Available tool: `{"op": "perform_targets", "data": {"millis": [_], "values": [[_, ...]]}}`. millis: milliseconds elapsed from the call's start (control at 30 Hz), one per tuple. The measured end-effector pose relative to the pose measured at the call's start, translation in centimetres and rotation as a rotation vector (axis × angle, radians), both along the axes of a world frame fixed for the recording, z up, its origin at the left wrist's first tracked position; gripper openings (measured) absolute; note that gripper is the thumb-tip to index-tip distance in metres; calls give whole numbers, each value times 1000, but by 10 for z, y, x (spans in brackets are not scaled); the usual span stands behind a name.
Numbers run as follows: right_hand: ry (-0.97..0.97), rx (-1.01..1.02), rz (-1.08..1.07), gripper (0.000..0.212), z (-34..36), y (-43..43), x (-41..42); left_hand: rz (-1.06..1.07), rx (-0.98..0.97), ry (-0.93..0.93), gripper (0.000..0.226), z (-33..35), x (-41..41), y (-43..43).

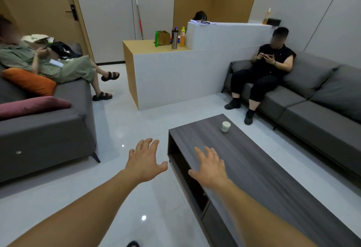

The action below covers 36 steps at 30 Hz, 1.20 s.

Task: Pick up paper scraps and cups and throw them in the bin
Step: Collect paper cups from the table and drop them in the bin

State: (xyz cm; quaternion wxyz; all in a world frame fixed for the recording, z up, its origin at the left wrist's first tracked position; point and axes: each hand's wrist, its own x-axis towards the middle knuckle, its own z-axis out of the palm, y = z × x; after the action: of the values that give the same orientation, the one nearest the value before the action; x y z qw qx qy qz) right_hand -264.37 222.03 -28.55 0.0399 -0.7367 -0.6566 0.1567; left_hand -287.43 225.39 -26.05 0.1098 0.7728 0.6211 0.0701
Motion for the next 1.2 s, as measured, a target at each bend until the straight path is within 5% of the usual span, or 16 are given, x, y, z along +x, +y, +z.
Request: {"op": "perform_targets", "data": {"millis": [633,1200], "values": [[20,-102,-234,84,-42,339,93,-278,-114,-35,85,-26,127,385],[-9,-419,-375,80,-266,596,350,-382,-276,40,82,-183,355,648]]}}
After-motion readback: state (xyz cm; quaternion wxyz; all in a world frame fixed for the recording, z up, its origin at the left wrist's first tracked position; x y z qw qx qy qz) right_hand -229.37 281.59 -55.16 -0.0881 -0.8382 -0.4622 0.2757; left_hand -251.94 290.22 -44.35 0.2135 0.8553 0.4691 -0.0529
